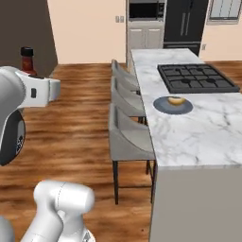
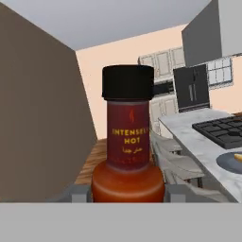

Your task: Move the hot dog bun to the plate on the dining table and place the condiment next to that plate. Then navigate to the fridge and take the sausage and place it on the plate as well.

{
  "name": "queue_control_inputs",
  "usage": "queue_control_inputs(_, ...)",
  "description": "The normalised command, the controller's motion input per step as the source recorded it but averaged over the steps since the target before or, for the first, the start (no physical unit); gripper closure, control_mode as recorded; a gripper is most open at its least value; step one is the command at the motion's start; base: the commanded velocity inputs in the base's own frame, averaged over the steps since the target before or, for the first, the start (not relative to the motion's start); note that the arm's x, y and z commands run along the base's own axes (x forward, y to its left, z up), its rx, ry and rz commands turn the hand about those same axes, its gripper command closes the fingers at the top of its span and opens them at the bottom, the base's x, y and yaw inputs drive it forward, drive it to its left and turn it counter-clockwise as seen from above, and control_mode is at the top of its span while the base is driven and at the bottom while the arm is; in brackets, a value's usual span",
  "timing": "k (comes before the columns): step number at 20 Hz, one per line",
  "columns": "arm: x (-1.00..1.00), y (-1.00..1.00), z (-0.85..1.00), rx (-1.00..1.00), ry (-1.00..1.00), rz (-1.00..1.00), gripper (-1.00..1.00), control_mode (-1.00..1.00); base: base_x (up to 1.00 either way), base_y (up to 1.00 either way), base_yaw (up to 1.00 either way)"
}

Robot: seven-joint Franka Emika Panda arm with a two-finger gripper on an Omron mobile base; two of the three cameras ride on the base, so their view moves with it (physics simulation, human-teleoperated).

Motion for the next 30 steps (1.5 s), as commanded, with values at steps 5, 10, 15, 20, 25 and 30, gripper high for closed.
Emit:
queue_control_inputs(5,0.0,0.0,0.0,0.0,0.0,0.0,1.0,1.0,0.69,0.61,-0.68)
queue_control_inputs(10,0.0,0.0,0.0,0.0,0.0,0.0,1.0,1.0,0.67,0.66,-0.67)
queue_control_inputs(15,0.0,0.0,0.0,0.0,0.0,0.0,1.0,1.0,0.38,0.83,-0.61)
queue_control_inputs(20,0.0,0.0,0.0,0.0,0.0,0.0,1.0,1.0,0.32,0.73,-0.67)
queue_control_inputs(25,0.0,0.0,0.0,0.0,0.0,0.0,1.0,1.0,0.23,0.75,-0.66)
queue_control_inputs(30,0.0,0.0,0.0,0.0,0.0,0.0,1.0,1.0,0.11,0.81,-0.64)
